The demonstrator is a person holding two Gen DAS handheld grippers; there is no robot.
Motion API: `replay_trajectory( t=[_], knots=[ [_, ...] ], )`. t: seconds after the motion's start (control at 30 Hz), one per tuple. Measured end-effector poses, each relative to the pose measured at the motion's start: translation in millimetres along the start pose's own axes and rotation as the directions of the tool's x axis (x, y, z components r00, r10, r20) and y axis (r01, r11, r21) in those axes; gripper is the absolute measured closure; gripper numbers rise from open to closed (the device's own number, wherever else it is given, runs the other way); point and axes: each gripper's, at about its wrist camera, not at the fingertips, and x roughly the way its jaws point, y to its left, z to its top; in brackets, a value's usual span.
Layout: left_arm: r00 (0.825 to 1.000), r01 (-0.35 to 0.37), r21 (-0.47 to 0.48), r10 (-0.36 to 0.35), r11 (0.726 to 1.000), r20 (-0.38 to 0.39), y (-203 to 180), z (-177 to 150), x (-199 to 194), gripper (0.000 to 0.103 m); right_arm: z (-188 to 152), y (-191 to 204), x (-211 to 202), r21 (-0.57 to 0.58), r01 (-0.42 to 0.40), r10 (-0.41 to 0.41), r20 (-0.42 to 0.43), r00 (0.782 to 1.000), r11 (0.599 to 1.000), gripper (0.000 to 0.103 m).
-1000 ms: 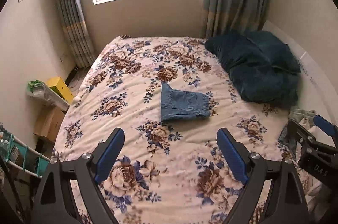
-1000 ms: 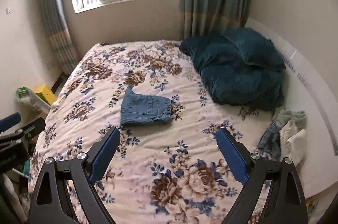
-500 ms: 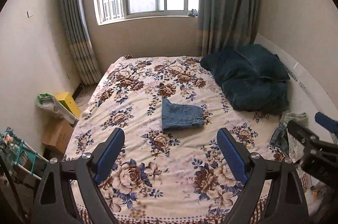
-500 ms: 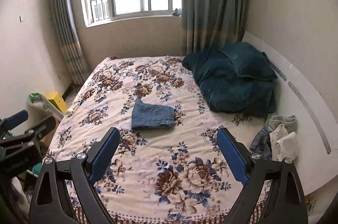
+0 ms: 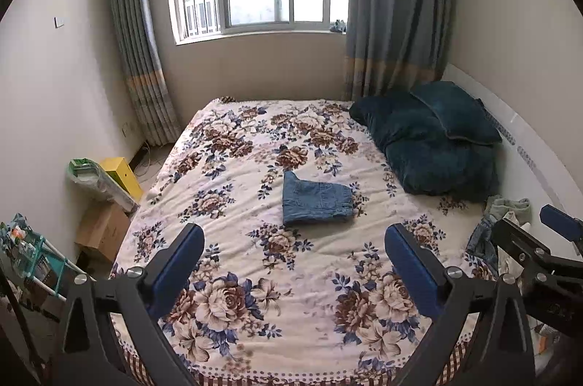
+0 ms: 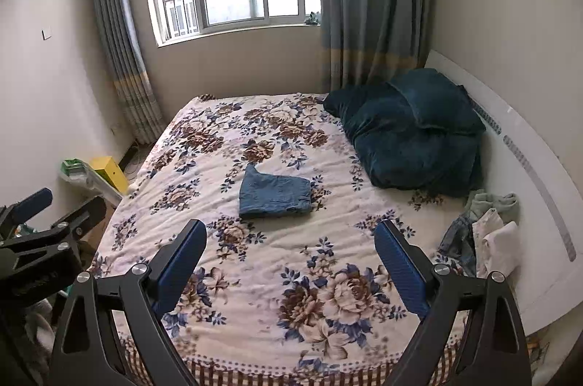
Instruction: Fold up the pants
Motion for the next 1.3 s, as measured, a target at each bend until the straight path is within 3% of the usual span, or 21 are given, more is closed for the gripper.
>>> replay_trajectory(
  t=[0.77, 1.3],
  knots=[
    [0.998, -0.043, -0.01, 0.043, 0.999, -0.051, -5, 42, 79, 0.001, 55, -18, 113, 0.012, 0.094, -0.093, -0.063, 0.994, 0.996, 0.007],
    [0.996, -0.051, -0.003, 0.05, 0.999, -0.071, -9, 51, 100, 0.001, 60, -20, 141, 0.014, 0.096, -0.094, -0.089, 0.992, 0.995, 0.007]
  ],
)
